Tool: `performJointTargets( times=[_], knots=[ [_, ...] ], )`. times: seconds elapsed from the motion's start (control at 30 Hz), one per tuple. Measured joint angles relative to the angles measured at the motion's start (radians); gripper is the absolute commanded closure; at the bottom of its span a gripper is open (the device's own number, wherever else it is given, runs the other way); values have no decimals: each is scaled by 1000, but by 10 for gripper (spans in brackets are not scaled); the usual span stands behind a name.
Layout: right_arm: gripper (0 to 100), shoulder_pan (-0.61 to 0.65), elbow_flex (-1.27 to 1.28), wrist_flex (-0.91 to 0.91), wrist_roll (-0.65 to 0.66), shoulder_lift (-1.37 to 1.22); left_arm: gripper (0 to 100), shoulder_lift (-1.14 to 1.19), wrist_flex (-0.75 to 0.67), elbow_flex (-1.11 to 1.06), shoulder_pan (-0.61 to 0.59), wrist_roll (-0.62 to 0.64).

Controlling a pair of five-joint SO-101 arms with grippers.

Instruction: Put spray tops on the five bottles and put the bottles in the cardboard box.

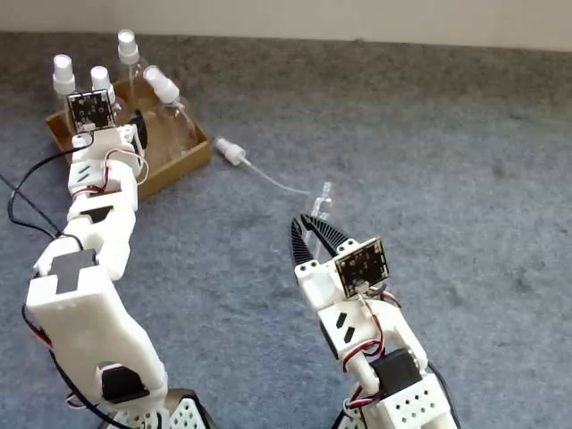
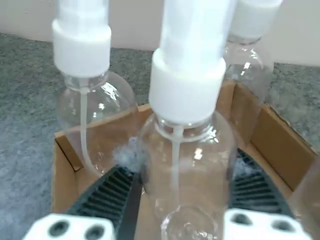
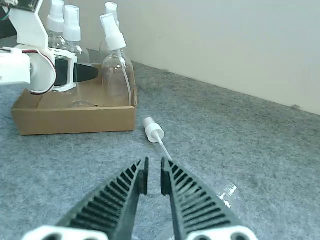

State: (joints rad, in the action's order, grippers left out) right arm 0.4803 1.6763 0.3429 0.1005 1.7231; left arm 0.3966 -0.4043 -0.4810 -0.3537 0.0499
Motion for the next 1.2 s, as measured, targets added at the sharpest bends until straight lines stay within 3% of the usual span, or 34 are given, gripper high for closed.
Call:
performJointTargets(
  times=[0.5,0.8,1.2],
  knots=[
    [957,0,0,0,0,0,893,80,-18,75,0,0],
    [957,0,0,0,0,0,681,81,-20,64,-6,-2],
    [957,0,0,0,0,0,664,86,-20,-9,-6,-86]
  ],
)
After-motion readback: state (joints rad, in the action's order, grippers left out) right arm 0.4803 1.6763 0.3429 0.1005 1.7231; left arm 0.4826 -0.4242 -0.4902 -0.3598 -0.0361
